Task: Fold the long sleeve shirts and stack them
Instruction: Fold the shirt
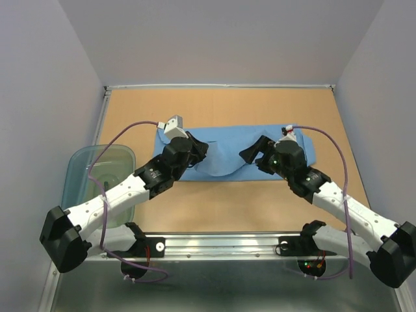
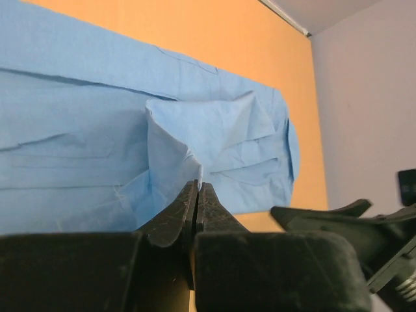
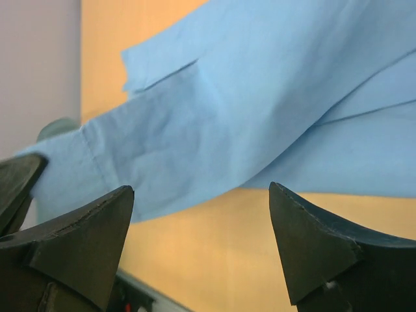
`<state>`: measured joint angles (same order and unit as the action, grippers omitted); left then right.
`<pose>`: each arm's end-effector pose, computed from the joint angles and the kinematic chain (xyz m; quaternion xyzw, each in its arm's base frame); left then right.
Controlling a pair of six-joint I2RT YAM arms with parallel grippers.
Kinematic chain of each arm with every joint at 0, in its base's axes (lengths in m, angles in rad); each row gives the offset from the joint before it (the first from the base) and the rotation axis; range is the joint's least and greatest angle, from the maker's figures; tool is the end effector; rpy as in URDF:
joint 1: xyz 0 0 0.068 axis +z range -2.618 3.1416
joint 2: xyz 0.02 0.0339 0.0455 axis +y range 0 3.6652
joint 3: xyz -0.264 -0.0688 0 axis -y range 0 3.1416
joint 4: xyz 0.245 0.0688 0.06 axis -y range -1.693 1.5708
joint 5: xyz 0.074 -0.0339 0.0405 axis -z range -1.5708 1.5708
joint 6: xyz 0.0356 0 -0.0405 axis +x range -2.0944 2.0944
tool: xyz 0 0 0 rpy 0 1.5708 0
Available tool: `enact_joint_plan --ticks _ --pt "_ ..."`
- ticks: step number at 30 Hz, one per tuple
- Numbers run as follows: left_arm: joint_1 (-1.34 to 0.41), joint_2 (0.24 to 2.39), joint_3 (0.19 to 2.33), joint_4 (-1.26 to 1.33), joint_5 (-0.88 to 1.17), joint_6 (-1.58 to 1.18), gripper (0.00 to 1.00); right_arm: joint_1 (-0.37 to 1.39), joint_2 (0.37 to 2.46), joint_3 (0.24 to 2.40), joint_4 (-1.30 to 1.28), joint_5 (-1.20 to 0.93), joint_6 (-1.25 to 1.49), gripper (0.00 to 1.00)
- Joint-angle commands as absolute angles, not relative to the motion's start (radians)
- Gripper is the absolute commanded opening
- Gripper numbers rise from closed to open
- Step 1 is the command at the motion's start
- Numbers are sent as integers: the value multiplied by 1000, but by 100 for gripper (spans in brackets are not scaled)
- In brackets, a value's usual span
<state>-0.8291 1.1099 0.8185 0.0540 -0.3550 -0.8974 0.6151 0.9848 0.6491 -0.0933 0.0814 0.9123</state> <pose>0.1840 -0.1825 0.3118 -0.1355 0.7693 -0.3724 0.5011 0.1851 0.1273 0.2639 0.1462 0.8282 0.3487 0.4137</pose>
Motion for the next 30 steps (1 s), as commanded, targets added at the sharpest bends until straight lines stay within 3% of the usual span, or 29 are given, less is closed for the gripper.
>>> enact_joint_plan --ticks 1,10,16,22,30 --pt "-827 1084 908 -20 -397 -683 4 551 977 791 -297 297 792 89" --pt "-828 1095 983 -173 -380 -633 5 210 1179 955 -307 169 689 82" --pt "-828 1081 1031 -324 -263 -715 5 180 1382 1083 -304 184 660 80" --pt "-830 1066 980 -373 -105 -759 5 163 1583 1164 -262 173 618 71" --pt "-845 1054 930 -368 81 -727 5 155 1718 1134 -225 204 586 64"
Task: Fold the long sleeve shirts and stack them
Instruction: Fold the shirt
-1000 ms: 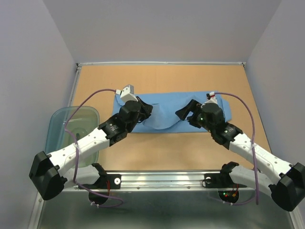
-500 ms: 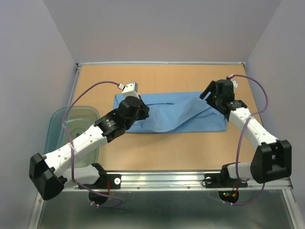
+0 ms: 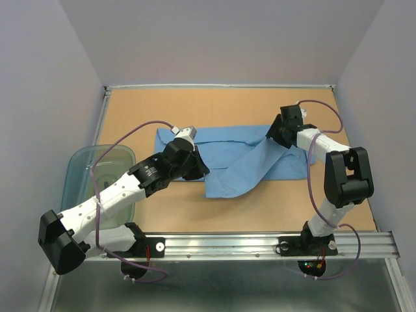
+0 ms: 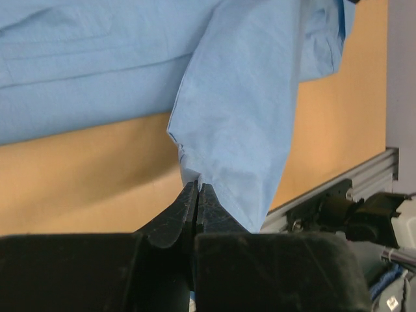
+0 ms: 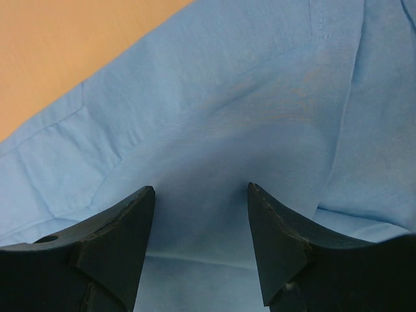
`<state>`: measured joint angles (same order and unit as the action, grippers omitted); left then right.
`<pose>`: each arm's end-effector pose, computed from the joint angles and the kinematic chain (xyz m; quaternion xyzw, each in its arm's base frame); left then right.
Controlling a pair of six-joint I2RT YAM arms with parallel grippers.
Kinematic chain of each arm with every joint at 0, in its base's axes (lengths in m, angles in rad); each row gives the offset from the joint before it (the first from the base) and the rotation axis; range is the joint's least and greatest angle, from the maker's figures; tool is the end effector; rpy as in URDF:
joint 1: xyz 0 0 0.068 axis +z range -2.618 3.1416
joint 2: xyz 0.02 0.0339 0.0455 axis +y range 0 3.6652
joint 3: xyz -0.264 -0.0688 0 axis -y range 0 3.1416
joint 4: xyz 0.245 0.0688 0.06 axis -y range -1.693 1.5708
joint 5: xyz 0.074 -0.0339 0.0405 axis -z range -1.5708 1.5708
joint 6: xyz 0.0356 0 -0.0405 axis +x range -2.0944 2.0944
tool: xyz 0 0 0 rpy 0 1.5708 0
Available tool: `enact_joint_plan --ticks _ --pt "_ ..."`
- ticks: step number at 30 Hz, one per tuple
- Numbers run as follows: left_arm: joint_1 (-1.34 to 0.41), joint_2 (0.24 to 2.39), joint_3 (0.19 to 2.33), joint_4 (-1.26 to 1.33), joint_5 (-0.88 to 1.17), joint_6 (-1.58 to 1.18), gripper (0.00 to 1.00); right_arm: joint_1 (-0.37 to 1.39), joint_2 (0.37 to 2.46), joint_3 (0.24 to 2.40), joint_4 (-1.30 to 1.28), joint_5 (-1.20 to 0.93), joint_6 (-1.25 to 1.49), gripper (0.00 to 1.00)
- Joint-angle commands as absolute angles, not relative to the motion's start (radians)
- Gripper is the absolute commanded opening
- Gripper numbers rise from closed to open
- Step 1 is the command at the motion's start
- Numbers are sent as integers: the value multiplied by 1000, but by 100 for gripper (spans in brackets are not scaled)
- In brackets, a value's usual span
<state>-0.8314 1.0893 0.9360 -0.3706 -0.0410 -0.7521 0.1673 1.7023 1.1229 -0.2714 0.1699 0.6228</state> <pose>0.1654 -0.1792 0.3146 0.0241 0.8656 -0.3432 0.3638 0.3603 0.0547 0.2093 0.2397 0.9017 0.0618 0.3545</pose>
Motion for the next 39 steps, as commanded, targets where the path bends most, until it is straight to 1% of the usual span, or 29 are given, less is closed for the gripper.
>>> enact_joint_plan --ticks 1,7,10,14,21,26,29,34,39 --pt "-850 1054 931 -364 103 -710 5 149 1724 1129 -227 213 584 64" --pt "-926 1072 957 -286 274 -598 5 94 1715 1092 -229 271 548 64" --pt "-985 1094 968 -236 304 -574 5 69 1717 1092 -230 298 511 65" --pt "-1035 1182 1012 -226 342 -555 5 54 1715 1103 -241 301 486 66" --pt "-1143 1351 1143 -224 376 -500 5 55 1669 1101 -259 301 474 68" --pt "-1219 1459 1215 -255 405 -462 5 54 1671 1106 -261 255 445 68" --pt "-1229 1494 1265 -272 391 -448 6 54 1660 1106 -261 171 436 68" --pt "-1227 1543 1321 -282 370 -451 7 54 1583 1083 -275 175 448 69" --pt "-1213 1627 1439 -324 325 -434 8 54 1479 1072 -313 199 474 70"
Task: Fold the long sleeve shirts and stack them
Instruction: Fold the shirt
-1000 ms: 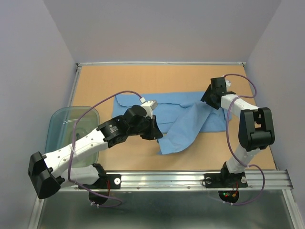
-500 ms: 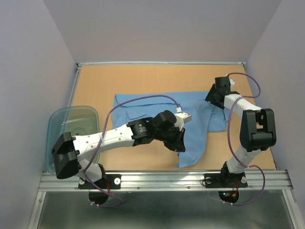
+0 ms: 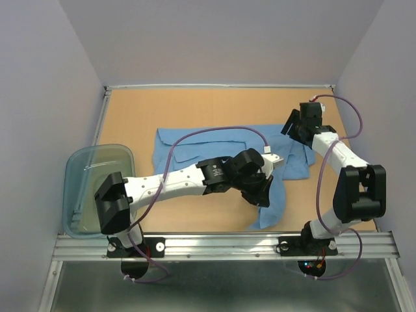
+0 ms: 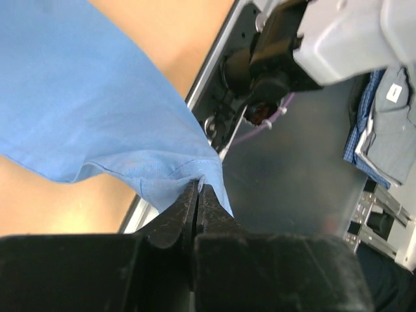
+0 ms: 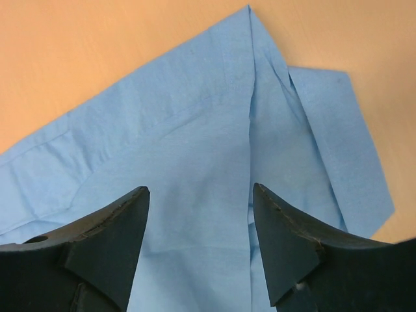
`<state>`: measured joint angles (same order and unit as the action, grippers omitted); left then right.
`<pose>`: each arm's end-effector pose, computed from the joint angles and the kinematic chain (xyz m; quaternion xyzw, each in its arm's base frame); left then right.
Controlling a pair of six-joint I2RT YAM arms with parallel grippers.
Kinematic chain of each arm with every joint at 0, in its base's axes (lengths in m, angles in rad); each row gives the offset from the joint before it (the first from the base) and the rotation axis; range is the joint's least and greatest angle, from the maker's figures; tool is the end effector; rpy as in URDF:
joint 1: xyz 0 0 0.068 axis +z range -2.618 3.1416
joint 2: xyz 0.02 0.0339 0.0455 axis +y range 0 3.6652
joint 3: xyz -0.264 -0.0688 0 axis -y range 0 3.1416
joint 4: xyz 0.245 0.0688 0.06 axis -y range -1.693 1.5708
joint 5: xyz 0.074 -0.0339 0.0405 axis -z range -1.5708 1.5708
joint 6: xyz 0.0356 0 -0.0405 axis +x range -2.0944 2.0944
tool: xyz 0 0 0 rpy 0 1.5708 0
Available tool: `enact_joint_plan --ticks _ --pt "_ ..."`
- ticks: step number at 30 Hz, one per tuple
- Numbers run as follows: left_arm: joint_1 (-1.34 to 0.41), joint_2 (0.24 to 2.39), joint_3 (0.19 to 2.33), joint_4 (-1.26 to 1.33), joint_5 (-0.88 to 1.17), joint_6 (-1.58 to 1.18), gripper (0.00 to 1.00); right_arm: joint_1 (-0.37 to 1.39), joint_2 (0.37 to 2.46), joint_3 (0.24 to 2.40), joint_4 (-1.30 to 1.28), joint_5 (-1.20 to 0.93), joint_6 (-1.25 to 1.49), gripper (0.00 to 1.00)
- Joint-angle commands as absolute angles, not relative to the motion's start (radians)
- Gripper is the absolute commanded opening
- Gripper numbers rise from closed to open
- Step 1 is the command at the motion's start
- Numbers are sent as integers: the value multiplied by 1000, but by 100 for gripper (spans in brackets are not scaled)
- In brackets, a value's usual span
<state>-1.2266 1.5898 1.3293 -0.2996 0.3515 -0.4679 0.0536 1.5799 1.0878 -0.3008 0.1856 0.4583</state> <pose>0.1127 -0.3508 0.3153 0.3977 0.7689 -0.4585 0.2009 0.3430 0.0118 0.2370 0.2196 0.8955 0.0126 0.3870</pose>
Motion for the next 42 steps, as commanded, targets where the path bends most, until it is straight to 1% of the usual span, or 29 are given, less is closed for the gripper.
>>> enact_joint_plan --ticks 1,4,8,9,12,20,23,26,28,31,32,35,36,39,42 --pt "-1192 1638 1454 -334 321 -434 8 54 1464 1072 -327 201 476 71" --pt "-1140 1670 1491 -344 311 -457 8 54 1399 1071 -341 190 483 71" --pt "-994 1669 1459 -302 330 -550 8 54 1333 1065 -367 163 486 72" --pt "-927 1654 1421 -279 342 -572 8 55 1318 1062 -370 155 488 72" --pt "-807 1625 1350 -194 344 -682 8 55 1275 1043 -374 108 495 73" --pt "-536 1589 1169 -69 341 -868 8 55 1229 988 -376 35 491 74" --pt "-471 1589 1143 -26 339 -903 8 57 1236 979 -371 -40 462 74" --pt "-450 1611 1153 -20 345 -896 13 66 1241 971 -367 -110 420 74" --pt "-442 1637 1178 -29 338 -879 19 80 1238 965 -364 -149 396 74" --pt "-440 1684 1229 -53 333 -832 36 129 1235 959 -357 -176 355 74" --pt "-440 1693 1244 -67 322 -819 51 144 1233 959 -356 -176 342 74" --pt "-440 1701 1285 -94 290 -750 74 217 1235 957 -354 -189 279 74" --pt "-440 1695 1296 -100 261 -730 85 241 1236 962 -354 -187 261 74" --pt "-440 1674 1353 -158 197 -648 94 363 1235 969 -353 -166 154 74" --pt "-439 1634 1362 -221 109 -591 94 523 1245 971 -356 -100 29 74"
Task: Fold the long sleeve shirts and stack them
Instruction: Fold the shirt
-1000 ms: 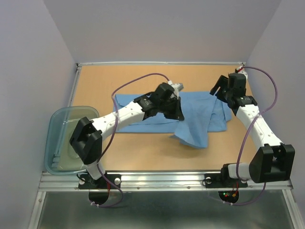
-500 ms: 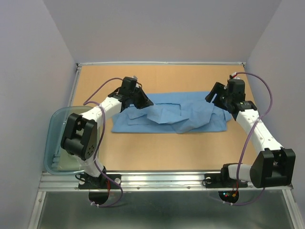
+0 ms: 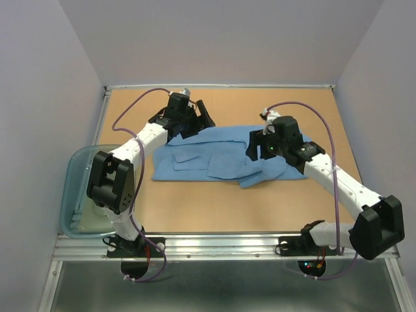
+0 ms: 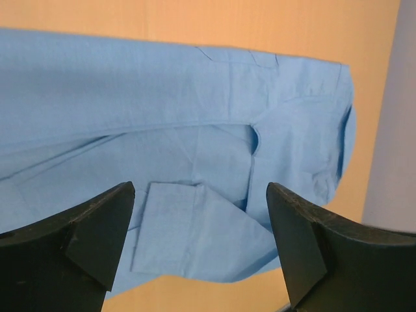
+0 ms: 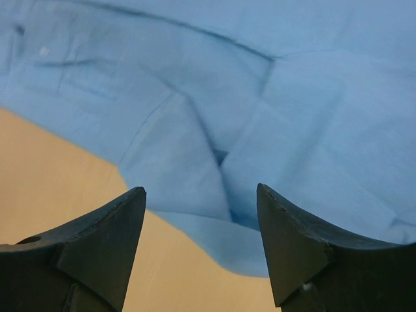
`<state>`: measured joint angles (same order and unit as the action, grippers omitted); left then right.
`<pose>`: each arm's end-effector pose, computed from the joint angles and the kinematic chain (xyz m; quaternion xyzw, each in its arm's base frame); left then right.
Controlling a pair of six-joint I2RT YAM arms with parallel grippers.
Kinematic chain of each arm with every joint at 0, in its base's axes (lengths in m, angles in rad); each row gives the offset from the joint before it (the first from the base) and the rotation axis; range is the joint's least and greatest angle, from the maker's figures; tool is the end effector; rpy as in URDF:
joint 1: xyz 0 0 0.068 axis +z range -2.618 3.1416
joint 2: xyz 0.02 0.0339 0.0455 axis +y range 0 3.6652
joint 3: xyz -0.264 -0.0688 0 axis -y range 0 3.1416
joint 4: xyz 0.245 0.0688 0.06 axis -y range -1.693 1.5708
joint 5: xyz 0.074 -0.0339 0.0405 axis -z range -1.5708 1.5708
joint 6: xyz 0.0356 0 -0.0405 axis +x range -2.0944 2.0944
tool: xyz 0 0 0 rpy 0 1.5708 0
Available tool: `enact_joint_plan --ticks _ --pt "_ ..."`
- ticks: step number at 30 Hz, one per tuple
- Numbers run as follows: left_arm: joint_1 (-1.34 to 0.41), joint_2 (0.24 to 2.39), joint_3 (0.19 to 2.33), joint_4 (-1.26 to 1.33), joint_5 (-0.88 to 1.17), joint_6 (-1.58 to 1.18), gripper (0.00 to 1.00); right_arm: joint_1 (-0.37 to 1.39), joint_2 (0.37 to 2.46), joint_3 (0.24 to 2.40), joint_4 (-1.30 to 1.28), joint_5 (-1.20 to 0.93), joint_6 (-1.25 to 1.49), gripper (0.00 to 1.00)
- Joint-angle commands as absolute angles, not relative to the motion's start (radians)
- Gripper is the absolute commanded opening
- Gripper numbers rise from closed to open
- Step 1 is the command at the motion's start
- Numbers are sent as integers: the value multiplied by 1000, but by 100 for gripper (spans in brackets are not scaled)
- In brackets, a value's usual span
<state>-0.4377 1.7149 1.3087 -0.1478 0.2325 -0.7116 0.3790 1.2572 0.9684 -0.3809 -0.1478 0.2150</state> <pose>0.3580 -0.1766 0.2759 -0.0625 0.8672 -0.3478 0.3508 0.2546 0.1070 0.2846 -0.1056 0.8921 0.1906 0.3958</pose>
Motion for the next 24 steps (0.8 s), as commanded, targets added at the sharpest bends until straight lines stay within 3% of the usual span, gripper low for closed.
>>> enact_joint_plan --ticks 1,8,14,24 --pt "-437 1623 1362 -238 83 -578 94 558 1258 977 -357 -60 -24 74" --pt "-361 1528 1327 -350 -78 -502 94 851 1459 1104 -457 168 -198 74" --pt "-311 1451 1279 -359 -110 -454 94 954 1626 1186 -469 337 -261 63" --pt "-299 1396 1226 -345 -120 -419 94 1037 1759 1206 -480 508 -348 63"
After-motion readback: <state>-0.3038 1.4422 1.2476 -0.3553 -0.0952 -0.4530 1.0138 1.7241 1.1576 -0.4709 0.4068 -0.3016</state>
